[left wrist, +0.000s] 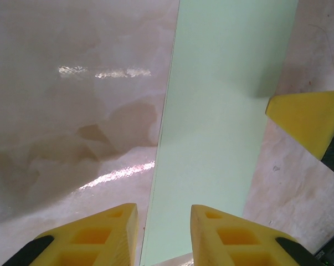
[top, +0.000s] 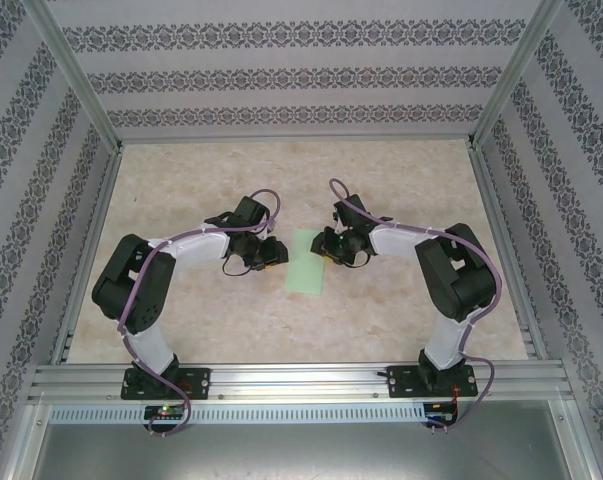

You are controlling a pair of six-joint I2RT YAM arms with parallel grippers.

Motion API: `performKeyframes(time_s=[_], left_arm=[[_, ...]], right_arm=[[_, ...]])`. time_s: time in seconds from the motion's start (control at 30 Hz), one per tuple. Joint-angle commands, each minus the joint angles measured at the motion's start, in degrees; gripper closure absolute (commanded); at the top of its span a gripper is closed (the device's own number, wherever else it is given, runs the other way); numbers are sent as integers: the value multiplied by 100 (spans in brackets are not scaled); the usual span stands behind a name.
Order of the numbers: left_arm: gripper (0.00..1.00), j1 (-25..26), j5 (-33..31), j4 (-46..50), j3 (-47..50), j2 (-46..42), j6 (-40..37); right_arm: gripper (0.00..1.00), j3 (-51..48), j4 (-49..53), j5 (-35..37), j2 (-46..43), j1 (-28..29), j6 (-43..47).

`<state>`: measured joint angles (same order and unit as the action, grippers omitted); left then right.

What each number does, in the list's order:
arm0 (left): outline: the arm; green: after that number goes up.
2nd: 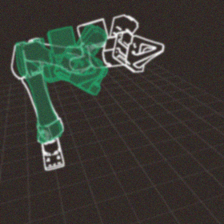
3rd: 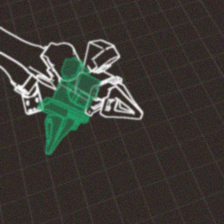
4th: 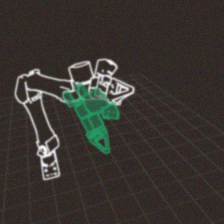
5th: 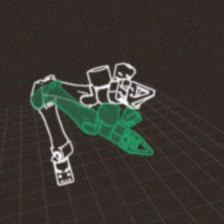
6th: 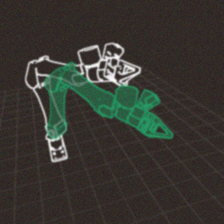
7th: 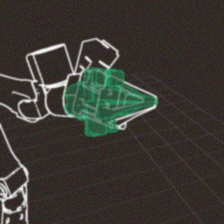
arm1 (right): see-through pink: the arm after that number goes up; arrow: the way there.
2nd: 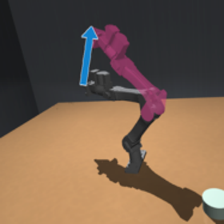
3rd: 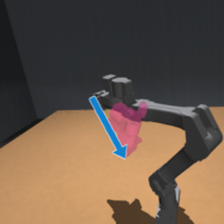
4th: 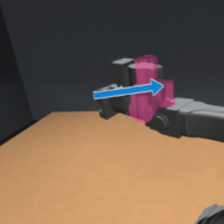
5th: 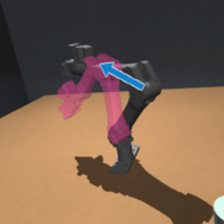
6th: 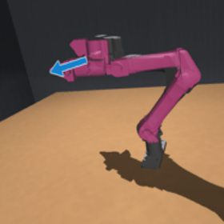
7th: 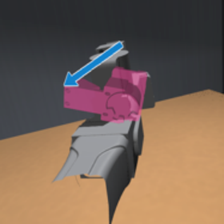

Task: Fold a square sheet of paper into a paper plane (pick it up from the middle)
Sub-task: Fold the square sheet of paper in half at the center of the table.

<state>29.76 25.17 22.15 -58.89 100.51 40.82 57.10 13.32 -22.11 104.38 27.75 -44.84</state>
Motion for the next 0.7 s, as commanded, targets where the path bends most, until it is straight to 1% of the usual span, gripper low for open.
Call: performKeyframes(time_s=[0.0,0.1,0.2,0.67], left_arm=[[68,34,-18,-47,-48,13,61],[68,36,-98,15,-86,-5,42],[68,30,-85,-41,-70,10,37],[68,30,-69,7,-163,68,24]], right_arm=[[67,256,44,-52,108,56,149],[65,155,190,344,-192,32,216],[65,90,399,518,-308,-84,282],[65,216,234,202,201,62,213]])
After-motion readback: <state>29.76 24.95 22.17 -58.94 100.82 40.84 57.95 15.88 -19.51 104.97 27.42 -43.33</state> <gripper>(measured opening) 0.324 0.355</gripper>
